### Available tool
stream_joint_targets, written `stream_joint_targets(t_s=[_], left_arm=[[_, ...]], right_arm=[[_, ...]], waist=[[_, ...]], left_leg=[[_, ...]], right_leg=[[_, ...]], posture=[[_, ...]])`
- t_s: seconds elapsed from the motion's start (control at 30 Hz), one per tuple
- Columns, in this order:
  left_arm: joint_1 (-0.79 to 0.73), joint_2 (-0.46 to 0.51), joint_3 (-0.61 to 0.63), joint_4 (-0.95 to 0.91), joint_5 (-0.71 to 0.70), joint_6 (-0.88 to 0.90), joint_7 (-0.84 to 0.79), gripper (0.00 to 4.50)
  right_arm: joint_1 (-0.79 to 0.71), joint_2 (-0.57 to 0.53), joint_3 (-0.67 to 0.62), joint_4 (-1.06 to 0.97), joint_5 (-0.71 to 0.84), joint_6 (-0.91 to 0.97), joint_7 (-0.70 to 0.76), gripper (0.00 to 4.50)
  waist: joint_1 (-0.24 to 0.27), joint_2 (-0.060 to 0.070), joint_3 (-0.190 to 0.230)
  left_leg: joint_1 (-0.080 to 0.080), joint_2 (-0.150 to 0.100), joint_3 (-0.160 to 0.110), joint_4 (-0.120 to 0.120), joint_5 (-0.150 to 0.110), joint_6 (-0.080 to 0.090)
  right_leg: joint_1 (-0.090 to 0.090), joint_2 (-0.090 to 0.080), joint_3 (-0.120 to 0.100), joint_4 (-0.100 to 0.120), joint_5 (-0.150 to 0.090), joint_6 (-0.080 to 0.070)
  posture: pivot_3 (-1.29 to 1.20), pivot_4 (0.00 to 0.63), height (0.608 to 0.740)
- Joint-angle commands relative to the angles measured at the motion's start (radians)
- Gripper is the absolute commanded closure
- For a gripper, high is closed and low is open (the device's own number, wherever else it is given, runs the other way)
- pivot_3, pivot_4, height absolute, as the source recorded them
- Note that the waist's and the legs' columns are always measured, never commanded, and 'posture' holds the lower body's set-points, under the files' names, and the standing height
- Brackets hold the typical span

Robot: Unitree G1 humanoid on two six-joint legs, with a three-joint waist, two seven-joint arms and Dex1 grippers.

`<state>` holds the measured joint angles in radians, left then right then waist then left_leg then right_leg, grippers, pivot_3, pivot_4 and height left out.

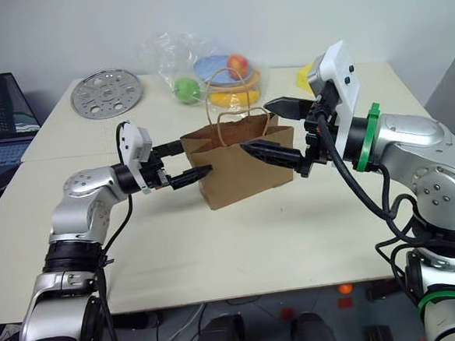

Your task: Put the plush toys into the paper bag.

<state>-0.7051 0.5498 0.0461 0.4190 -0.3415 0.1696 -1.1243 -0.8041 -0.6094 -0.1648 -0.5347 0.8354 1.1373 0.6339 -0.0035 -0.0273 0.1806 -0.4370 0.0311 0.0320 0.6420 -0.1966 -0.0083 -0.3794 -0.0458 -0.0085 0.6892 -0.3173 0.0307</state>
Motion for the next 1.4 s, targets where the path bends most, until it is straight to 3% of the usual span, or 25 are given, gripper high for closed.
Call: stream_joint_targets(t_s=[0.03,0.17,0.53,0.57,0.77,0.9,1.0,1.13,1.33,1.4], left_arm=[[-0.04,-0.014,-0.004,0.028,0.018,-0.057,-0.006,0.03],[-0.061,-0.026,-0.002,0.056,0.021,-0.077,-0.018,0.88],[-0.071,-0.042,-0.008,0.059,0.009,-0.046,-0.069,4.34],[-0.076,-0.048,-0.007,0.058,0.003,-0.035,-0.073,4.48],[-0.2,-0.066,-0.038,0.092,-0.045,0.038,-0.253,4.48],[-0.305,-0.098,-0.051,0.219,-0.034,0.017,-0.352,4.48],[-0.374,-0.145,-0.071,0.396,0.023,-0.095,-0.403,4.48],[-0.393,-0.183,-0.093,0.548,0.079,-0.222,-0.462,4.48],[-0.406,-0.193,-0.078,0.631,0.105,-0.278,-0.464,4.48],[-0.416,-0.19,-0.068,0.637,0.103,-0.283,-0.459,4.06]], right_arm=[[0.002,-0.025,-0.013,-0.043,0.024,-0.005,-0.02,0.0],[0.015,-0.042,-0.01,-0.048,0.029,-0.013,-0.038,0.0],[0.061,-0.094,-0.046,-0.057,0.052,-0.02,-0.057,0.0],[0.066,-0.107,-0.054,-0.06,0.058,-0.019,-0.054,0.0],[0.059,-0.316,-0.222,0.02,0.212,0.094,0.013,0.0],[0.091,-0.44,-0.302,0.069,0.305,0.16,0.042,0.0],[0.131,-0.501,-0.363,0.077,0.37,0.214,0.024,0.0],[0.188,-0.51,-0.401,0.033,0.46,0.232,-0.046,0.0],[0.252,-0.507,-0.398,0.009,0.506,0.185,-0.118,0.0],[0.262,-0.503,-0.384,0.016,0.499,0.165,-0.119,0.0]], waist=[[-0.001,0.0,0.0],[-0.002,0.0,0.0],[-0.001,0.0,0.0],[-0.001,0.0,0.0],[0.008,-0.001,0.001],[0.008,-0.001,0.001],[0.003,-0.001,0.001],[-0.004,-0.001,0.001],[-0.002,-0.001,0.001],[-0.001,-0.001,0.001]], left_leg=[[0.0,0.0,0.0,0.0,0.0,0.0],[0.0,0.0,0.0,0.0,0.0,0.0],[0.0,0.0,0.0,0.0,0.0,0.0],[0.0,0.0,0.0,0.0,0.0,0.0],[-0.002,-0.001,-0.001,0.001,0.0,0.0],[-0.004,0.0,-0.001,0.001,0.0,0.001],[-0.004,0.0,0.0,0.0,-0.001,0.003],[-0.005,0.0,0.001,0.0,-0.002,0.003],[-0.011,0.001,0.0,0.001,-0.001,0.003],[-0.012,0.0,-0.001,0.002,-0.002,0.003]], right_leg=[[0.0,0.0,0.0,0.0,0.0,0.0],[0.0,0.001,0.0,0.0,0.0,0.0],[0.0,0.001,-0.001,0.0,0.0,0.0],[0.0,0.001,-0.001,0.0,0.0,0.0],[0.0,0.002,-0.002,-0.003,0.0,0.0],[0.001,0.006,-0.001,-0.008,0.001,0.001],[0.001,0.006,-0.001,-0.008,0.001,0.001],[-0.001,0.008,0.0,-0.008,0.001,0.001],[-0.006,0.008,-0.001,-0.007,0.001,0.002],[-0.006,0.008,-0.001,-0.008,0.002,0.003]], posture=[[0.0,0.15,0.74],[0.0,0.15,0.74],[0.0,0.15,0.74],[0.0,0.15,0.74],[0.0,0.15,0.74],[0.0,0.15,0.74],[0.0,0.15,0.74],[0.0,0.15,0.74],[0.0,0.15,0.74],[0.0,0.15,0.74]])
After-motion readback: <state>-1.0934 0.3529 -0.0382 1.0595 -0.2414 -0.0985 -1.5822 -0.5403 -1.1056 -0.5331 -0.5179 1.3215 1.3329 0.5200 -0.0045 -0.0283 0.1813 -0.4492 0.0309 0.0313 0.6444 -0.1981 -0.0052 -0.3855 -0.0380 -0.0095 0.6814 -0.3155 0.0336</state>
